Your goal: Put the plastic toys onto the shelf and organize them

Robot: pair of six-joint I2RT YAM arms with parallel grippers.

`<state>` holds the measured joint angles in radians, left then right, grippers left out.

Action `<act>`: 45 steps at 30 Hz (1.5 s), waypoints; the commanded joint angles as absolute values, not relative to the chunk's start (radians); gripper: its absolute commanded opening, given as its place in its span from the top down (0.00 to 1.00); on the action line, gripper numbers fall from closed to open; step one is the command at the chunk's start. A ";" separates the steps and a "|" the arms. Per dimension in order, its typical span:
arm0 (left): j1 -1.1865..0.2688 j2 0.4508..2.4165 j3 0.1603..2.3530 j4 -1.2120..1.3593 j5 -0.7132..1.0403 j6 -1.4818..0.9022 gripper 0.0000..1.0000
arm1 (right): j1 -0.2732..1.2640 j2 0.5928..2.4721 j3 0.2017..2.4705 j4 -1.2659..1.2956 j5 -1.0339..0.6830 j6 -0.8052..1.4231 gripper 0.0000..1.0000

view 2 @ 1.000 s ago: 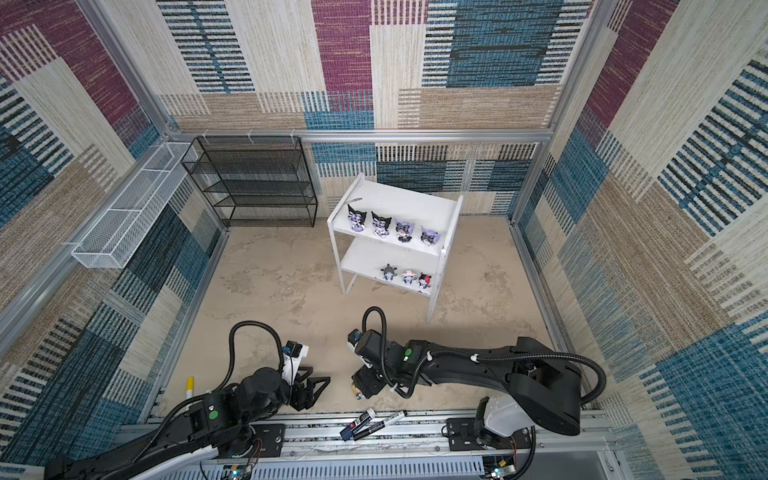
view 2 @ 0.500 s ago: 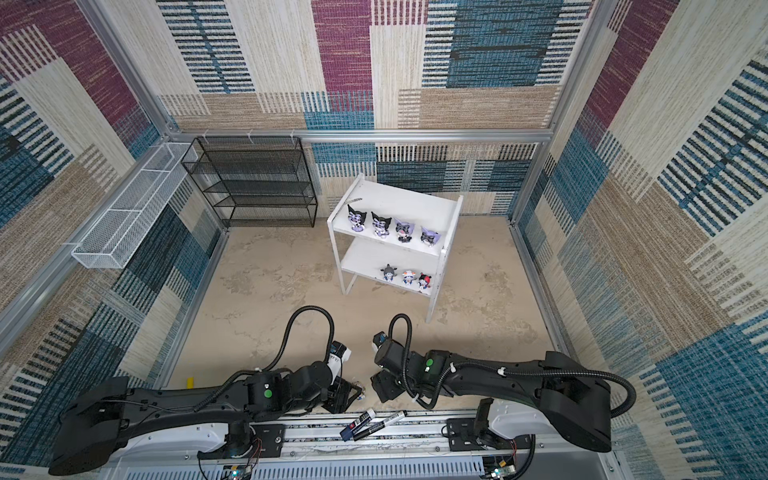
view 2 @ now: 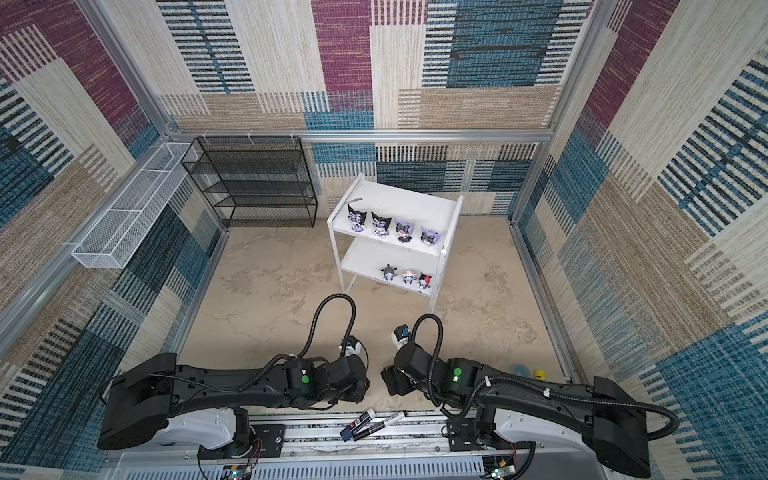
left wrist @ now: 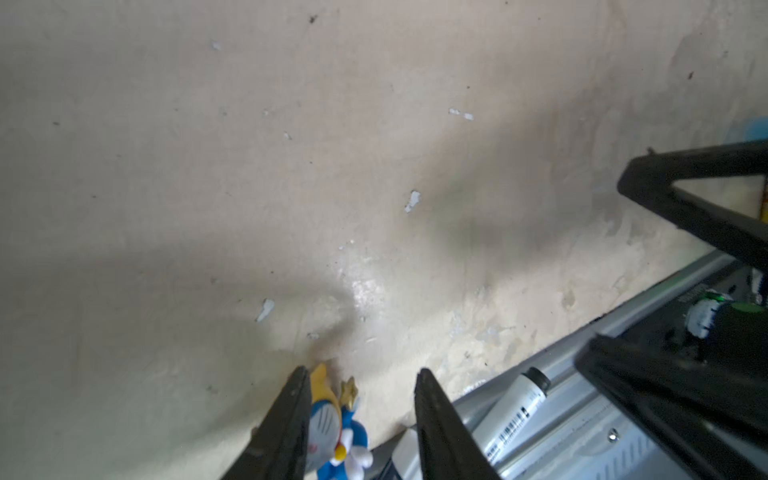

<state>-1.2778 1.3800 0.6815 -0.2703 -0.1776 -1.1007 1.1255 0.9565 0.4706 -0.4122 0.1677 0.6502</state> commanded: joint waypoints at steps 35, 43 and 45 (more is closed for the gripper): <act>-1.306 1.429 0.660 -0.274 -0.163 -1.274 0.61 | 1.128 0.902 0.453 -0.357 0.114 0.614 0.16; -1.297 1.379 0.657 -0.264 -0.210 -1.213 0.74 | 1.128 0.910 0.456 -0.362 0.115 0.614 0.16; -1.291 1.354 0.662 -0.247 -0.242 -1.140 0.74 | 1.128 0.908 0.457 -0.367 0.122 0.618 0.16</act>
